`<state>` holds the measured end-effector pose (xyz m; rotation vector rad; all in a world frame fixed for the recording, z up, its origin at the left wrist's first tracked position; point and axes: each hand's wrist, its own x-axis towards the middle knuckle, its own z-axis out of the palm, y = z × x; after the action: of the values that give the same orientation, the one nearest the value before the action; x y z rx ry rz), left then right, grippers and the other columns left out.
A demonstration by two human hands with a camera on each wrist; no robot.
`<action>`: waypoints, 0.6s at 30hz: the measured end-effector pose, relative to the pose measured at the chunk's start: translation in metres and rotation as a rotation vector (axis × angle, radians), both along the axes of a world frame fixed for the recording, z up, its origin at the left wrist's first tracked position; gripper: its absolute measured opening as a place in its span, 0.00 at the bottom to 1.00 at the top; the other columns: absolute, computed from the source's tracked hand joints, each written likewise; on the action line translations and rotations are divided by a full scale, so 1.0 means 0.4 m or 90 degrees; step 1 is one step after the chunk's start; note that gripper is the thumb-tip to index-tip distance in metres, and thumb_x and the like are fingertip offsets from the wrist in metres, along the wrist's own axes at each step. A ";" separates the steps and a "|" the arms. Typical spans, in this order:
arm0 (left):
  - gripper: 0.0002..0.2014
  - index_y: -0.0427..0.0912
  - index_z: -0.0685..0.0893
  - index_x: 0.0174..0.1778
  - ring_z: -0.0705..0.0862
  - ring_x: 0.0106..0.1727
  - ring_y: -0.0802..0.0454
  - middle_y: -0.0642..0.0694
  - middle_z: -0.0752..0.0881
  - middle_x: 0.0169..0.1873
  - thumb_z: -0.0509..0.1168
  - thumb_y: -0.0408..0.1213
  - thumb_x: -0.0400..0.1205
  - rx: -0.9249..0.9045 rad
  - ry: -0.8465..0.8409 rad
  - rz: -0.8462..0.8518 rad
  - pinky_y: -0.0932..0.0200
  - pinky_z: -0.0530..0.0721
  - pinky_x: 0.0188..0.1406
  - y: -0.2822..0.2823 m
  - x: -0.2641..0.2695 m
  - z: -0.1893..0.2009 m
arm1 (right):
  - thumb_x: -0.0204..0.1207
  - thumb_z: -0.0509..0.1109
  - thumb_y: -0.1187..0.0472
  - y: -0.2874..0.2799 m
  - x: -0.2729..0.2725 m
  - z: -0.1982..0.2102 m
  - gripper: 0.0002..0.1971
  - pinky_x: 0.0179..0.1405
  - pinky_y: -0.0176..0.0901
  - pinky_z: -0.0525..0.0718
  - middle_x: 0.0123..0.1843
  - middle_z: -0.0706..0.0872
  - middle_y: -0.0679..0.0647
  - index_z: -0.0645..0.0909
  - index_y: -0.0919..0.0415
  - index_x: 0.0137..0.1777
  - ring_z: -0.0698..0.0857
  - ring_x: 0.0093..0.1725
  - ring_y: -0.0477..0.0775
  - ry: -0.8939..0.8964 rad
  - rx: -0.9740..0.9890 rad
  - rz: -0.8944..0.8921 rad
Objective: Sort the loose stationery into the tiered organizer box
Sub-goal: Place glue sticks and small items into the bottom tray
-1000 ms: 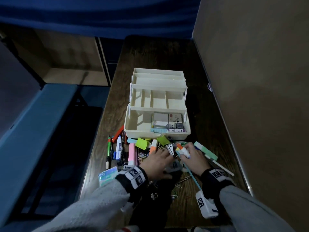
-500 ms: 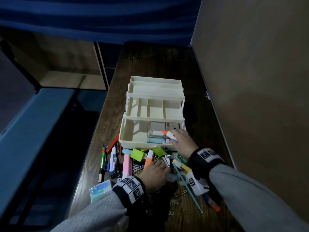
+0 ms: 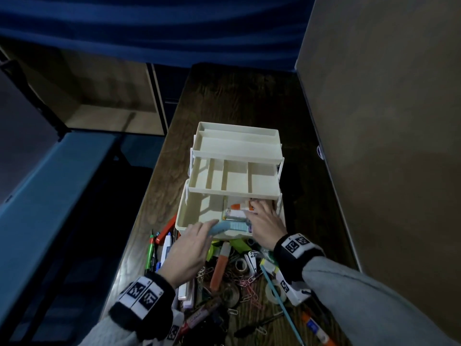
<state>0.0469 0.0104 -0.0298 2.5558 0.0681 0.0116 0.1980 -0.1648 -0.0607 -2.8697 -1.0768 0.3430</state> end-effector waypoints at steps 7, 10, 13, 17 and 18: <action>0.23 0.48 0.59 0.81 0.73 0.55 0.50 0.43 0.76 0.56 0.48 0.40 0.88 0.022 0.064 -0.024 0.55 0.76 0.57 -0.018 0.146 -0.023 | 0.85 0.46 0.46 -0.010 0.016 0.017 0.23 0.72 0.58 0.67 0.70 0.72 0.57 0.72 0.61 0.66 0.70 0.72 0.60 0.193 -0.029 -0.098; 0.27 0.49 0.57 0.82 0.71 0.55 0.48 0.41 0.74 0.54 0.55 0.41 0.85 0.039 0.101 -0.065 0.55 0.74 0.58 -0.039 0.201 -0.038 | 0.87 0.48 0.56 -0.019 0.019 0.020 0.17 0.70 0.54 0.69 0.68 0.73 0.61 0.72 0.63 0.66 0.70 0.72 0.61 0.247 0.076 -0.182; 0.32 0.48 0.55 0.83 0.70 0.61 0.43 0.38 0.72 0.60 0.60 0.38 0.83 0.054 0.118 -0.093 0.51 0.72 0.62 -0.067 0.253 -0.055 | 0.87 0.48 0.60 -0.042 0.011 0.028 0.19 0.77 0.48 0.66 0.76 0.71 0.59 0.73 0.66 0.71 0.69 0.76 0.57 0.221 0.156 -0.194; 0.35 0.51 0.54 0.83 0.66 0.66 0.41 0.39 0.68 0.66 0.61 0.32 0.81 0.065 0.133 -0.132 0.49 0.71 0.67 -0.100 0.306 -0.080 | 0.87 0.51 0.59 -0.088 -0.007 0.030 0.21 0.76 0.39 0.62 0.81 0.67 0.53 0.69 0.62 0.78 0.68 0.78 0.51 0.163 0.222 -0.186; 0.35 0.52 0.55 0.83 0.66 0.67 0.41 0.38 0.67 0.66 0.60 0.30 0.80 0.070 0.134 -0.150 0.48 0.71 0.68 -0.105 0.313 -0.085 | 0.87 0.51 0.58 -0.094 -0.012 0.033 0.21 0.76 0.38 0.62 0.81 0.66 0.52 0.69 0.62 0.78 0.67 0.78 0.51 0.163 0.234 -0.187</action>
<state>0.1719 -0.0315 -0.0640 2.6501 -0.1567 -0.3534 0.1934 -0.2026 -0.0475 -2.5191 -0.5912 0.4259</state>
